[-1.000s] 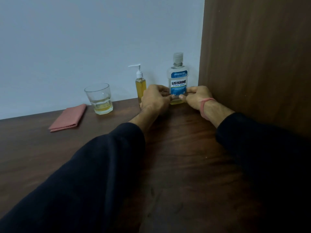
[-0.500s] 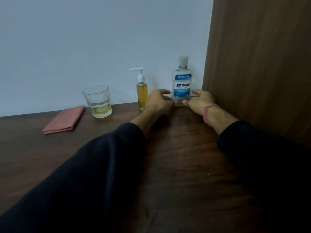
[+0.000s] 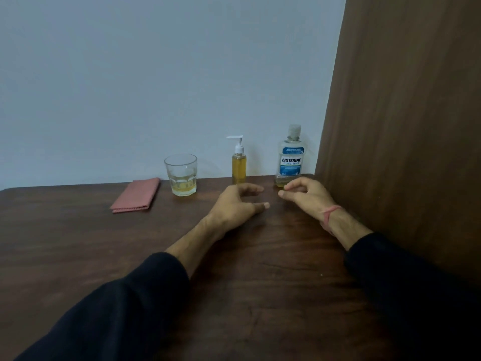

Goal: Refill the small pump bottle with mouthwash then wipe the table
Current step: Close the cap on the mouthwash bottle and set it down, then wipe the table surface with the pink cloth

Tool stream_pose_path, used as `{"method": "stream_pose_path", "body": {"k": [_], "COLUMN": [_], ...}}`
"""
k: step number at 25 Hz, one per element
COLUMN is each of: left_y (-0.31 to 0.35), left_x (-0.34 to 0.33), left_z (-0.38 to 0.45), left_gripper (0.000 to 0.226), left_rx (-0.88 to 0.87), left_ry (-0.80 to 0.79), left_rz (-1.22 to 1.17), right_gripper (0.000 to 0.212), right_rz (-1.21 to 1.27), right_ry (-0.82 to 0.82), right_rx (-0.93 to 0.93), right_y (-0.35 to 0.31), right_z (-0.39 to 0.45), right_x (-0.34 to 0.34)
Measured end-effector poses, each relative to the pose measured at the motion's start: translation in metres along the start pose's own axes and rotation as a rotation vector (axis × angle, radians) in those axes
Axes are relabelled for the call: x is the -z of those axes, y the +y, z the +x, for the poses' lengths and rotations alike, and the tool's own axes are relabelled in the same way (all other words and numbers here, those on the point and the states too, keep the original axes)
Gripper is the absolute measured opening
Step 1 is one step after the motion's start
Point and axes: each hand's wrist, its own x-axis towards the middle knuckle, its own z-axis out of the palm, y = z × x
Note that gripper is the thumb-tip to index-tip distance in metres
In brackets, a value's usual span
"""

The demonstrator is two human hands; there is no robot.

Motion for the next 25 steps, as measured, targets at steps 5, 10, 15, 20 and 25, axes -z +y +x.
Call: {"method": "stream_pose_path", "body": {"k": [5, 10, 15, 20, 25], "left_y": [0.004, -0.012, -0.039, -0.069, -0.085], "left_x": [0.01, 0.047, 0.111, 0.173, 0.2], "left_z": [-0.052, -0.107, -0.161, -0.193, -0.18], "left_gripper": [0.067, 0.066, 0.052, 0.049, 0.066], "left_rx": [-0.04, -0.048, -0.008, 0.064, 0.178], "left_ry": [-0.103, -0.13, 0.036, 0.188, 0.288], "left_rz": [0.008, 0.148, 0.352, 0.506, 0.597], "right_gripper": [0.034, 0.026, 0.036, 0.051, 0.069], "right_rz": [-0.181, -0.378, -0.614, -0.753, -0.897], "right_ry": [-0.162, -0.188, -0.352, -0.505, -0.515], "right_rx": [0.089, 0.258, 0.411, 0.492, 0.611], "right_y": [-0.014, -0.022, -0.054, -0.094, -0.122], "right_z": [-0.064, -0.127, -0.158, -0.164, -0.158], "right_x": [-0.011, -0.038, -0.065, -0.113, -0.165]}}
